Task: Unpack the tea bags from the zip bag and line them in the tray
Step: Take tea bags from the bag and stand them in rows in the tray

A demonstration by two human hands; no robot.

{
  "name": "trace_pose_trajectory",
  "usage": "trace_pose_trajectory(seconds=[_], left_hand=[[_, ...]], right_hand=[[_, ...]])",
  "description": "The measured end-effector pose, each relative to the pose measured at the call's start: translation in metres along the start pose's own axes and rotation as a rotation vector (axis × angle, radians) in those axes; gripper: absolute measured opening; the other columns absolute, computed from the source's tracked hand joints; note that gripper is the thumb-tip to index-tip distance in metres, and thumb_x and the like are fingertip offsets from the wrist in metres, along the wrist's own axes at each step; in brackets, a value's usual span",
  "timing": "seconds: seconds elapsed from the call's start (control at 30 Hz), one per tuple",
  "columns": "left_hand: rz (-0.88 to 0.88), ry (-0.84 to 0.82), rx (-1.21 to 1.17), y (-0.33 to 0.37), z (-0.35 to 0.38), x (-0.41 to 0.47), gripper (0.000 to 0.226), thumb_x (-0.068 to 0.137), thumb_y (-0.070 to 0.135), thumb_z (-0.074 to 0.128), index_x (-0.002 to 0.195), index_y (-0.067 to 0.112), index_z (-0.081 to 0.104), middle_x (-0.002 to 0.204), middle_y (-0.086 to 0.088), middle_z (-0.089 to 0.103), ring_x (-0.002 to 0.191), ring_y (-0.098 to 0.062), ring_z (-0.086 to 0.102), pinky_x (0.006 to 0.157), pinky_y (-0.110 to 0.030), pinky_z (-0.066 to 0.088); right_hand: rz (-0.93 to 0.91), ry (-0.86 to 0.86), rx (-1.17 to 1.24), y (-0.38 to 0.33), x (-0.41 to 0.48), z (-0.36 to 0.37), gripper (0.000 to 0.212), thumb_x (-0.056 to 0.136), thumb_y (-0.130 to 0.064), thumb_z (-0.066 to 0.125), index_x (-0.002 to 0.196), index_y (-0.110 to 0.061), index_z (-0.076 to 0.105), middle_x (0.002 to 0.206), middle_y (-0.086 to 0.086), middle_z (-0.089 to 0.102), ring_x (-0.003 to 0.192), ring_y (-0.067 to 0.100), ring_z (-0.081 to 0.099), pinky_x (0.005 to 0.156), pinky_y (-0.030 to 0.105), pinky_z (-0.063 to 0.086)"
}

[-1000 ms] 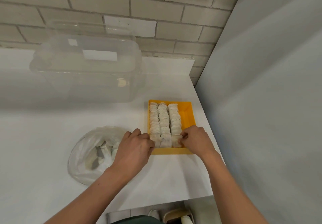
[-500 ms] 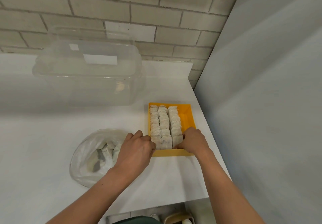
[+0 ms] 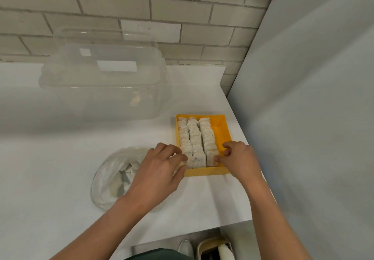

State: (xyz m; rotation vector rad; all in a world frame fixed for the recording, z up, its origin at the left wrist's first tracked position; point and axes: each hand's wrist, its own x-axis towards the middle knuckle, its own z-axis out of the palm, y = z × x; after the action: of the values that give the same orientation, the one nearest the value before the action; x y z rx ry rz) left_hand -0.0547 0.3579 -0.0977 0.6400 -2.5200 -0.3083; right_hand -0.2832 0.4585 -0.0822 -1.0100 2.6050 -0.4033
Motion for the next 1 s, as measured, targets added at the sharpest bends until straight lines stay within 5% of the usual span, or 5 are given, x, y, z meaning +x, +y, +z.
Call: trace_pose_trajectory(seconds=[0.27, 0.47, 0.67, 0.83, 1.0], left_hand=[[-0.331, 0.109, -0.039, -0.073, -0.046, -0.045, 0.027, 0.089, 0.041, 0.060, 0.101, 0.020, 0.073, 0.135, -0.002, 0.060, 0.125, -0.029, 0.045, 0.100, -0.043, 0.042], [-0.434, 0.086, -0.206, -0.107, -0.061, -0.074, 0.034, 0.085, 0.060, 0.066, 0.087, 0.026, 0.069, 0.132, 0.005, 0.059, 0.127, -0.020, 0.045, 0.096, -0.036, 0.041], [-0.506, -0.336, 0.002, -0.131, -0.053, -0.086, 0.041, 0.090, 0.022, 0.072, 0.129, 0.030, 0.063, 0.151, -0.003, 0.045, 0.125, -0.032, 0.055, 0.089, -0.043, 0.053], [-0.507, -0.265, -0.347, -0.122, -0.064, -0.067, 0.060, 0.082, -0.011, 0.048, 0.128, 0.027, 0.048, 0.112, -0.001, 0.063, 0.068, -0.016, 0.056, 0.057, -0.029, 0.043], [-0.600, -0.148, -0.640, -0.121, -0.077, -0.052, 0.050, 0.087, -0.006, 0.051, 0.126, 0.025, 0.042, 0.087, -0.003, 0.060, 0.058, -0.007, 0.055, 0.053, -0.017, 0.042]], right_hand=[[-0.330, 0.170, 0.481, -0.067, -0.083, 0.021, 0.020, 0.092, -0.022, 0.076, 0.112, -0.023, 0.076, 0.093, -0.016, 0.074, 0.086, -0.003, 0.068, 0.079, 0.015, 0.057], [-0.740, -0.049, 0.326, -0.134, -0.116, 0.073, 0.018, 0.099, -0.023, 0.064, 0.113, -0.020, 0.076, 0.103, -0.006, 0.074, 0.087, 0.007, 0.067, 0.080, 0.021, 0.055], [-0.460, -0.171, -0.235, -0.146, -0.104, 0.104, 0.022, 0.103, -0.027, 0.044, 0.092, -0.019, 0.062, 0.102, 0.004, 0.070, 0.092, 0.032, 0.066, 0.065, 0.034, 0.042], [-0.296, -0.020, -0.316, -0.156, -0.092, 0.090, 0.045, 0.097, -0.025, 0.059, 0.139, -0.017, 0.047, 0.133, 0.005, 0.061, 0.111, 0.034, 0.065, 0.082, 0.039, 0.051], [-0.269, -0.006, -0.203, -0.163, -0.091, 0.083, 0.064, 0.094, -0.023, 0.066, 0.151, -0.022, 0.035, 0.144, 0.000, 0.055, 0.123, 0.031, 0.060, 0.091, 0.043, 0.052]])
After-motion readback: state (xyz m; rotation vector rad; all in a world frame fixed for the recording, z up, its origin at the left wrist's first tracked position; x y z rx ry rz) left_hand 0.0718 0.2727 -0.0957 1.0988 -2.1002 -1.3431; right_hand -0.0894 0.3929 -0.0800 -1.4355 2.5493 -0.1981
